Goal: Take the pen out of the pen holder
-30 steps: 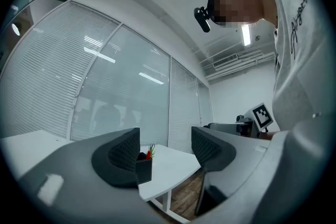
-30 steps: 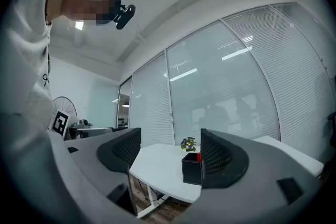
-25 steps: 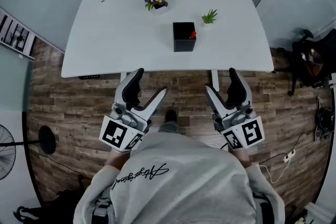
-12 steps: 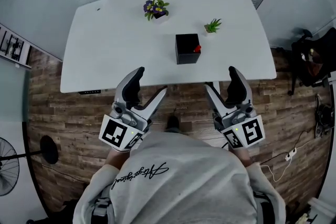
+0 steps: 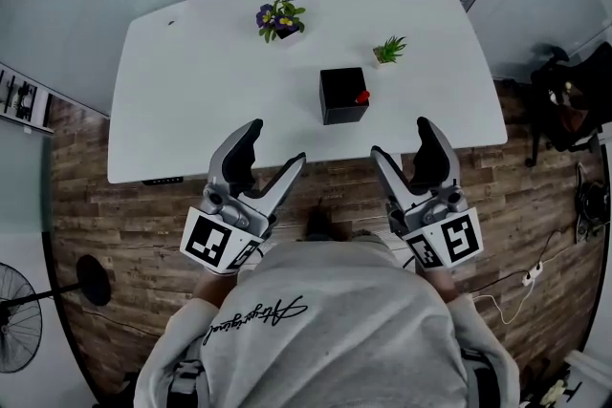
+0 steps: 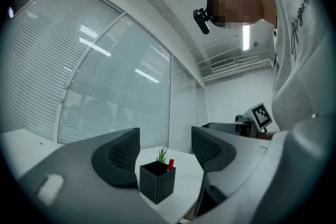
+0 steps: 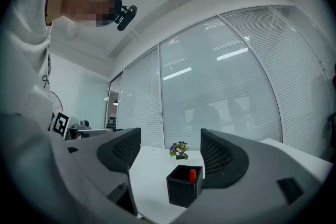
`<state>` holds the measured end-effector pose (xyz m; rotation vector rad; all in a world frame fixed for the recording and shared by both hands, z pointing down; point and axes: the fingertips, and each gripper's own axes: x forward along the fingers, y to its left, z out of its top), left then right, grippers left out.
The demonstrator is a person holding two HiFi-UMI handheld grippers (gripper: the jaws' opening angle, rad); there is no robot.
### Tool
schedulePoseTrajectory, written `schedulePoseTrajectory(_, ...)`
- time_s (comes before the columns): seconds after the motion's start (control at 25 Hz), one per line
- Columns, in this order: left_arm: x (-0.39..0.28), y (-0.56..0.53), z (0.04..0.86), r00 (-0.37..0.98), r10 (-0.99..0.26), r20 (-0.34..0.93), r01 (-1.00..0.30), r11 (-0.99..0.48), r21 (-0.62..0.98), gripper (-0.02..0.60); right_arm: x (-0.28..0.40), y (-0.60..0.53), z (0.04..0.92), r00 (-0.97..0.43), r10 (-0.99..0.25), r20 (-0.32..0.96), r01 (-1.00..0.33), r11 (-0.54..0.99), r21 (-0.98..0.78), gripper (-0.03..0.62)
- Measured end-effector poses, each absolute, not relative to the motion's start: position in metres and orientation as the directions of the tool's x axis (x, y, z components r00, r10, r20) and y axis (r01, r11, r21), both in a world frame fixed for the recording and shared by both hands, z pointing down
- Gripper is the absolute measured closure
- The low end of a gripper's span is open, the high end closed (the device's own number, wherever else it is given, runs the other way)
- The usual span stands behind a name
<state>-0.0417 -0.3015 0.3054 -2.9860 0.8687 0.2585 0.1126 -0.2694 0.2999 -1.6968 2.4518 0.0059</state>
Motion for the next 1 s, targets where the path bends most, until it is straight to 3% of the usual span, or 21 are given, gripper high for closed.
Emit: schedulePoseTrajectory(1.0, -0.014, -0.309, 0.3, 0.734, -0.661, -0.157, -0.665, -0.746, 0.029, 0.287, 0.135, -0.314, 0.311, -0.52, -0.85, -0.084, -0.848, 0.526, -0.074, 0.261)
